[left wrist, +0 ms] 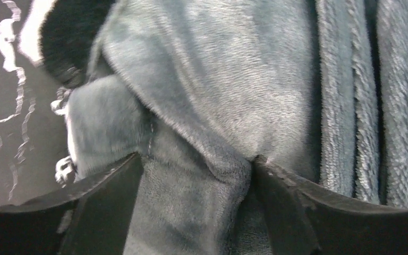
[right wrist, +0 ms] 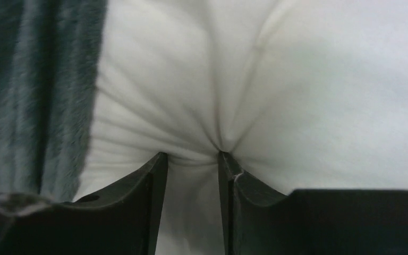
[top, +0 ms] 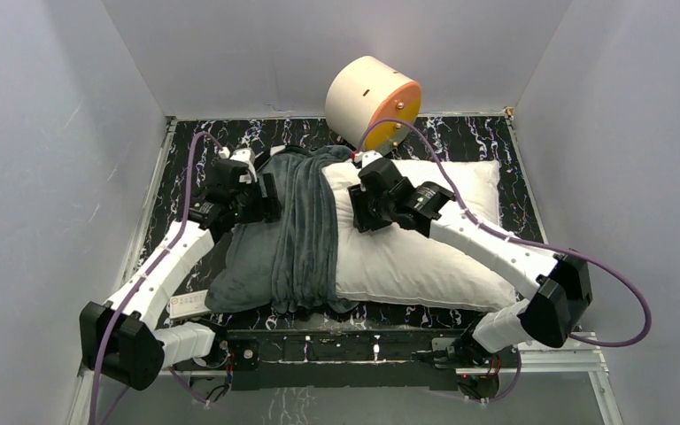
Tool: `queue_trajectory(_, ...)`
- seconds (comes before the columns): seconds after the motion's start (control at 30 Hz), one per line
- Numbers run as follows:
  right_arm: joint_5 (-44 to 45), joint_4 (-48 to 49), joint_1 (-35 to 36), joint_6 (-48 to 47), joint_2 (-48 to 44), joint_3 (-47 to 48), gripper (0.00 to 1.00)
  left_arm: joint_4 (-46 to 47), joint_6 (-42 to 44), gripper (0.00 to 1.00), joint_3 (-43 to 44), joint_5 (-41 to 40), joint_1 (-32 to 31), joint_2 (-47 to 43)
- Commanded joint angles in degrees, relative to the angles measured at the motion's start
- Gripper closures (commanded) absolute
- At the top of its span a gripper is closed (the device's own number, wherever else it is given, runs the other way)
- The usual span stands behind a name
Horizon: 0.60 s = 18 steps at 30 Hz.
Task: Remove the pillowcase from the pillow
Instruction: Remove the pillow from the pillowcase.
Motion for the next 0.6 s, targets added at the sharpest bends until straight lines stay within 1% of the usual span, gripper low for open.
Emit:
queue_trajectory(0.0,18.52,-5.29,-0.79,4.09,3.24,-3.94,0.57,1.04,2.37,0.45,0.83,14.68,-0.54,4.33)
queue_trajectory(0.03,20.29,-5.12,-0.93,4.75,3.32,-4.30,0.60,1.03,2.60,0.55,1.17,14.27,-0.54,4.82)
queue_trajectory(0.07,21.30,-4.86,-1.25,5.34,3.21,-4.58,0.65,0.87,2.65,0.67,1.53,12.41,-0.55,5.05)
queue_trajectory(0.1,21.90,-4.38,-1.70,5.87,2.97,-5.01,0.69,0.17,2.46,0.83,1.95,9.01,-0.54,5.04)
queue_trajectory(0.13,22.05,-3.74,-2.43,6.43,2.52,-5.47,0.73,-1.33,2.20,0.94,2.51,5.59,-0.54,4.90)
queue_trajectory(0.17,21.70,-3.12,-3.43,6.68,1.95,-5.96,0.76,-2.61,2.09,1.00,3.09,0.00,-0.59,4.77)
queue_trajectory(0.27,19.15,-2.19,-8.80,7.60,0.46,-7.49,0.81,-7.18,2.41,1.00,5.86,-14.79,0.20,4.80)
queue_trajectory(0.33,15.16,-1.33,-14.51,7.44,-0.48,-8.59,0.84,-8.94,3.34,1.00,7.47,-19.26,3.05,4.57)
queue_trajectory(0.4,11.13,0.06,-19.15,6.65,-1.29,-9.45,0.85,-9.09,4.71,1.00,8.30,-19.06,7.44,4.07)
queue_trajectory(0.43,9.62,0.78,-20.56,6.04,-1.51,-9.65,0.85,-8.91,5.33,1.00,8.66,-17.39,9.74,3.93)
queue_trajectory(0.5,8.19,1.32,-21.39,5.40,-1.31,-9.26,0.85,-8.41,5.99,1.00,9.35,-13.81,13.41,3.75)
queue_trajectory(0.53,7.48,1.25,-21.45,5.18,-0.78,-8.87,0.85,-7.90,6.31,1.00,9.74,-11.07,14.27,3.69)
queue_trajectory(0.57,6.94,1.24,-21.42,4.97,-0.39,-8.51,0.85,-7.08,6.92,0.96,9.90,-7.86,14.54,3.63)
